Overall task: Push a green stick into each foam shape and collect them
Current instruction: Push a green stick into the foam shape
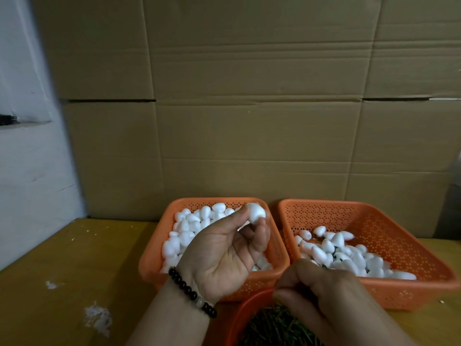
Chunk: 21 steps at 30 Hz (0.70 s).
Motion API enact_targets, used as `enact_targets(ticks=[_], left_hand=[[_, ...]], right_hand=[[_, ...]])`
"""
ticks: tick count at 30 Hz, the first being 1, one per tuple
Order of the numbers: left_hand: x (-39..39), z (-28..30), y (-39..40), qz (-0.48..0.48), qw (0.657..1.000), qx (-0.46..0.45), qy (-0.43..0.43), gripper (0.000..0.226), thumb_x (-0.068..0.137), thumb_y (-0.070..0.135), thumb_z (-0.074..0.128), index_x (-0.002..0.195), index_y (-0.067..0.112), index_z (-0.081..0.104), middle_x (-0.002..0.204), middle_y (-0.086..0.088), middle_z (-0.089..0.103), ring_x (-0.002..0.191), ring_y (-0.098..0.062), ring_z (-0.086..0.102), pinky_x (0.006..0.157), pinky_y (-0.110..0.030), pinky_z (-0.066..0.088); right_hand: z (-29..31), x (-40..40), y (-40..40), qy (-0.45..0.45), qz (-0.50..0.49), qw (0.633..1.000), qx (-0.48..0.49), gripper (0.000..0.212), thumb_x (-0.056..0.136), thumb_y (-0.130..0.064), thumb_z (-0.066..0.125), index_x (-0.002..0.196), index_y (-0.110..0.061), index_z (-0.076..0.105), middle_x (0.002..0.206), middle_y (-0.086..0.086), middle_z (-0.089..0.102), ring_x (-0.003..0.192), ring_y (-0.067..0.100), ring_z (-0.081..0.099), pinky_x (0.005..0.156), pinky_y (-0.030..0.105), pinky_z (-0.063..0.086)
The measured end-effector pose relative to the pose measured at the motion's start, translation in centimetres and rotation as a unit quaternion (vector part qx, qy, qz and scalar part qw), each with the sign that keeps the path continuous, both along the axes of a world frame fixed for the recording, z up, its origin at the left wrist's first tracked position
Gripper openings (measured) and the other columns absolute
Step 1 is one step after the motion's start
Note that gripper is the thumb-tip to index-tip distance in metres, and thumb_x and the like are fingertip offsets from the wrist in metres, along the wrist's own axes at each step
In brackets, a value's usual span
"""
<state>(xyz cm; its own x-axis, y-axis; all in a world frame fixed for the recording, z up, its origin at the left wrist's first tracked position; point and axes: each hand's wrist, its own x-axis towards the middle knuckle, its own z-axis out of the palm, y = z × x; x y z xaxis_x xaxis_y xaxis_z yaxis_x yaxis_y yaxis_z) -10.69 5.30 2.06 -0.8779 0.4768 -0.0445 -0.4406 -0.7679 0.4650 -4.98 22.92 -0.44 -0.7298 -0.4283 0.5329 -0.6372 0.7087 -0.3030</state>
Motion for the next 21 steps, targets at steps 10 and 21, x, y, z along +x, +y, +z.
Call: enact_targets(ticks=[10, 21], left_hand=[[0.2, -0.5, 0.5, -0.013, 0.999, -0.041, 0.025, 0.028, 0.073, 0.001, 0.062, 0.1, 0.01, 0.062, 0.107, -0.017, 0.069, 0.057, -0.014, 0.06, 0.048, -0.021, 0.051], [0.8, -0.8, 1.4, -0.029, 0.996, -0.082, 0.037, 0.07, 0.068, 0.002, 0.062, 0.136, -0.001, 0.044, 0.1, -0.016, 0.071, 0.058, -0.013, 0.057, 0.048, -0.019, 0.048]], right_hand=[[0.3, 0.3, -0.3, 0.092, -0.045, 0.979, -0.175, 0.046, 0.085, -0.068, 0.041, 0.071, -0.031, 0.065, 0.082, -0.013, 0.06, 0.072, -0.01, 0.055, 0.058, -0.003, 0.036], [0.2, 0.3, -0.3, 0.093, -0.042, 0.975, -0.2, 0.036, 0.085, -0.021, 0.055, 0.113, -0.044, 0.061, 0.094, -0.018, 0.065, 0.084, -0.008, 0.063, 0.071, -0.003, 0.04]])
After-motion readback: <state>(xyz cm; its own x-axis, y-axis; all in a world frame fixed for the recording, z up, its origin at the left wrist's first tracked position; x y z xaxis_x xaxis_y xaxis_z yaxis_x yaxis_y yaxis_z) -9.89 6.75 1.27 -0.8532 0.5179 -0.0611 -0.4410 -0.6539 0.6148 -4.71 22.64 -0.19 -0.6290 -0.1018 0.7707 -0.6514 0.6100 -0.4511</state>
